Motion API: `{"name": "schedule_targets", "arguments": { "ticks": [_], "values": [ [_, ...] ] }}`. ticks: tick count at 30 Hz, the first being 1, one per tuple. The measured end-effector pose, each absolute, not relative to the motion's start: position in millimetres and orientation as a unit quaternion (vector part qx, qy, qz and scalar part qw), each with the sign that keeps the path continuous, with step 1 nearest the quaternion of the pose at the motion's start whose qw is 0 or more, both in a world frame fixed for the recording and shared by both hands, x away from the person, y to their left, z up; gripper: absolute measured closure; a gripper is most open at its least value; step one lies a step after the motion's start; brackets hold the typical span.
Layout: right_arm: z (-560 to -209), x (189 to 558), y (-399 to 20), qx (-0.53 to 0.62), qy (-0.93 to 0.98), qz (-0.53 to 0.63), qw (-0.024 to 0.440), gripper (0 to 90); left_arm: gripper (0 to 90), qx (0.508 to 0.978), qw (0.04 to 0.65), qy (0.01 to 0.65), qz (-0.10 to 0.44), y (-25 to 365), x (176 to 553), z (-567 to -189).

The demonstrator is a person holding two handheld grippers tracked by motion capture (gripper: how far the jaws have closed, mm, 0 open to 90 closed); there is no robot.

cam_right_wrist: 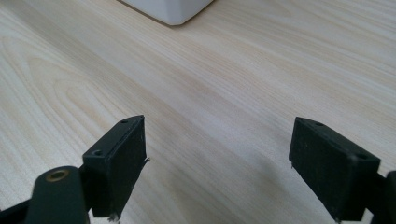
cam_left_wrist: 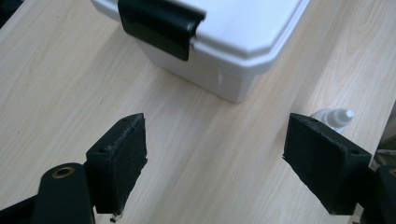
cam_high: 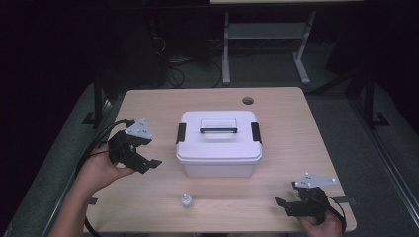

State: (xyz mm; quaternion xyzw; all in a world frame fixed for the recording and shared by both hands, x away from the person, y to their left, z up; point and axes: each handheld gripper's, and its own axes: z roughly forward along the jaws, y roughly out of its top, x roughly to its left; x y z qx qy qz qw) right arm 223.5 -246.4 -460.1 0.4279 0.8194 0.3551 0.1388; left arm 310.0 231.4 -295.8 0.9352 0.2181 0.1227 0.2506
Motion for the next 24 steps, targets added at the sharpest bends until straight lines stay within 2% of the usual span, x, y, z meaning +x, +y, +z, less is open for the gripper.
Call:
{"name": "schedule_targets", "arguments": {
  "ticks": [24],
  "values": [
    [-458.0, 221.9, -249.6, 0.428, 0.814, 0.367, 0.137, 18.3, 22.3, 0.946, 0.240, 0.185, 0.116, 181.7, 332.1, -277.0]
  ]
}}
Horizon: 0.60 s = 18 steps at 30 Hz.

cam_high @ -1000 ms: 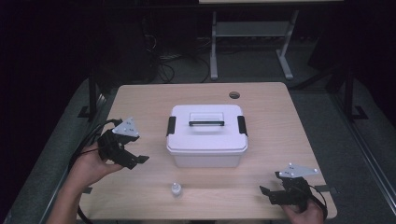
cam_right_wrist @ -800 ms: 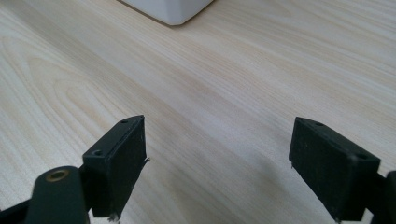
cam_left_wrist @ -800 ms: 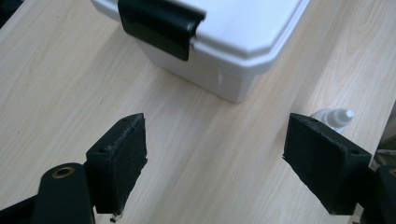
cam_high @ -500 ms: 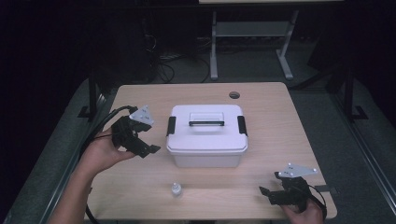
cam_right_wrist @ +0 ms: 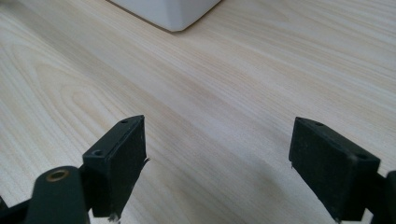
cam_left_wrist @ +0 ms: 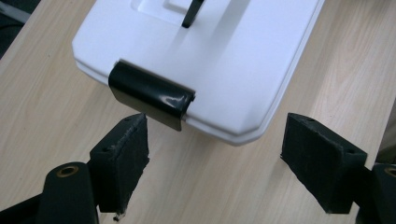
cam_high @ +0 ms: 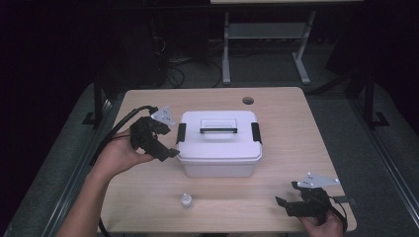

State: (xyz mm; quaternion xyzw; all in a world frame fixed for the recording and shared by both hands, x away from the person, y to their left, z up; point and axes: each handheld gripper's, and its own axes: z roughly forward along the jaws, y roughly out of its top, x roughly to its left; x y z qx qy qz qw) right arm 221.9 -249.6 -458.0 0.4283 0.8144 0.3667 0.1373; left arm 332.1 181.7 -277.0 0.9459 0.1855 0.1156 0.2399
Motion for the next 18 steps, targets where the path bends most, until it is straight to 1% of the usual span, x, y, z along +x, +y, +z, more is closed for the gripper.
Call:
{"name": "schedule_targets", "arguments": {
  "ticks": [9, 18],
  "values": [
    [-457.8, 221.8, -250.4, 0.431, 0.812, 0.370, 0.135, 18.3, 22.3, 0.948, 0.238, 0.174, 0.118, 166.3, 340.3, -270.2],
    [-457.5, 222.1, -251.6, 0.432, 0.811, 0.372, 0.134, 18.3, 24.0, 0.954, 0.231, 0.160, 0.106, 143.4, 353.7, -270.9]
  ]
}}
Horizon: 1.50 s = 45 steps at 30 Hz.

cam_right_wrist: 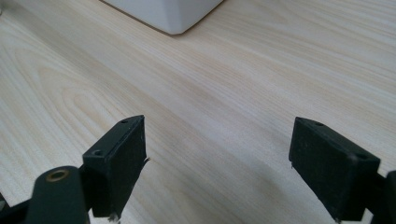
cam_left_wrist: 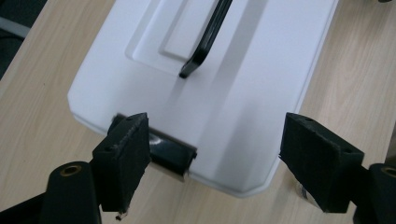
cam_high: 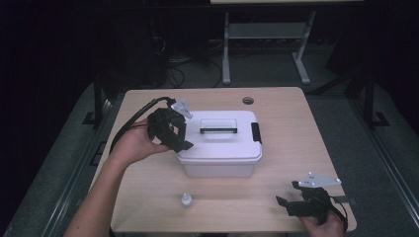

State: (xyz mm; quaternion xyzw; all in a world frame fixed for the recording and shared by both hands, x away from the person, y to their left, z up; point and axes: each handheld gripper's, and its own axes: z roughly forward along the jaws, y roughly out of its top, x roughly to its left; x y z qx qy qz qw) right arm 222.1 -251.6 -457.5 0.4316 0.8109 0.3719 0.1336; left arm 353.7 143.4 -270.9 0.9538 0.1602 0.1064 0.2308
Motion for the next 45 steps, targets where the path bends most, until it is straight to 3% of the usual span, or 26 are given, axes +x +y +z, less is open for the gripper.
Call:
{"name": "schedule_targets", "arguments": {
  "ticks": [10, 26, 45],
  "values": [
    [-457.5, 222.8, -253.0, 0.432, 0.810, 0.374, 0.130, 18.3, 24.4, 0.957, 0.228, 0.146, 0.107, 119.5, 368.3, -267.8],
    [-457.5, 224.2, -252.8, 0.426, 0.813, 0.376, 0.125, 18.3, 33.9, 0.965, 0.212, 0.122, 0.094, 87.9, 383.5, -271.7],
    [-457.4, 225.5, -249.7, 0.421, 0.816, 0.379, 0.116, 18.3, 63.2, 0.974, 0.193, 0.095, 0.076, 61.1, 404.1, -280.5]
  ]
}}
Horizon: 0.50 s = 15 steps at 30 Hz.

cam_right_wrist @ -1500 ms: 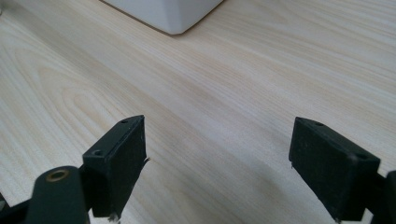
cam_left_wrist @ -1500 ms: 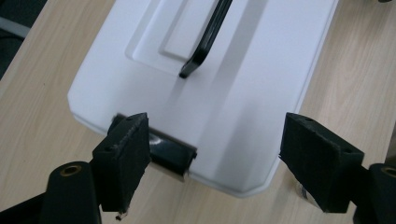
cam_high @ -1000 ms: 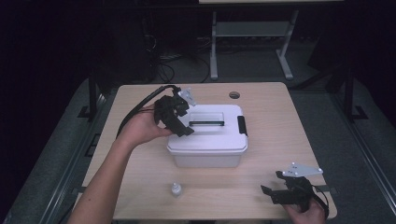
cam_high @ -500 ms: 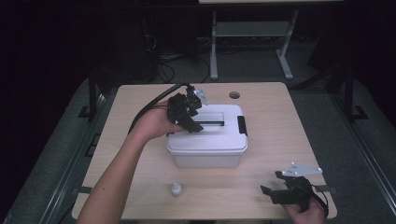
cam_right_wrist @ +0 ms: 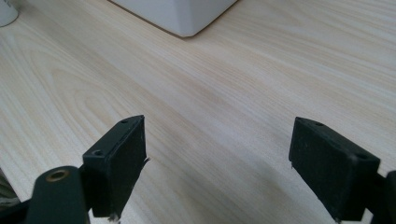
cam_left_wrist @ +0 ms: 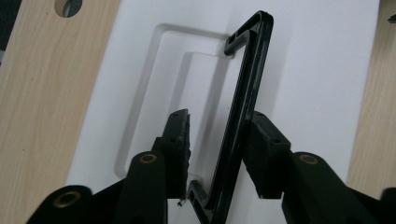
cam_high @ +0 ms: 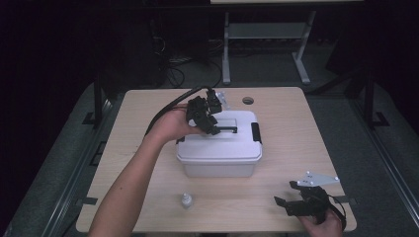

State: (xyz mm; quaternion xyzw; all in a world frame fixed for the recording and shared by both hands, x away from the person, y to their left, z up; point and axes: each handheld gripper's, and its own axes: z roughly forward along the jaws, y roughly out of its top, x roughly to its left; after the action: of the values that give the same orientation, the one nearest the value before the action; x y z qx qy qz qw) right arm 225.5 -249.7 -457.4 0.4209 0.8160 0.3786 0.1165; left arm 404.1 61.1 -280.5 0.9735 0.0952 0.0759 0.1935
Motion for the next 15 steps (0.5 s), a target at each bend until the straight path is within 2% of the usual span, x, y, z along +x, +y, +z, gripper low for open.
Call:
{"name": "schedule_targets", "arguments": {
  "ticks": [7, 15],
  "values": [
    [-457.5, 225.9, -249.4, 0.421, 0.817, 0.378, 0.113, 18.3, 72.0, 0.977, 0.182, 0.088, 0.063, 55.2, 412.4, -279.6],
    [-457.7, 226.3, -249.7, 0.419, 0.817, 0.379, 0.109, 18.3, 76.0, 0.980, 0.175, 0.079, 0.047, 46.4, 420.1, -281.7]
  ]
}}
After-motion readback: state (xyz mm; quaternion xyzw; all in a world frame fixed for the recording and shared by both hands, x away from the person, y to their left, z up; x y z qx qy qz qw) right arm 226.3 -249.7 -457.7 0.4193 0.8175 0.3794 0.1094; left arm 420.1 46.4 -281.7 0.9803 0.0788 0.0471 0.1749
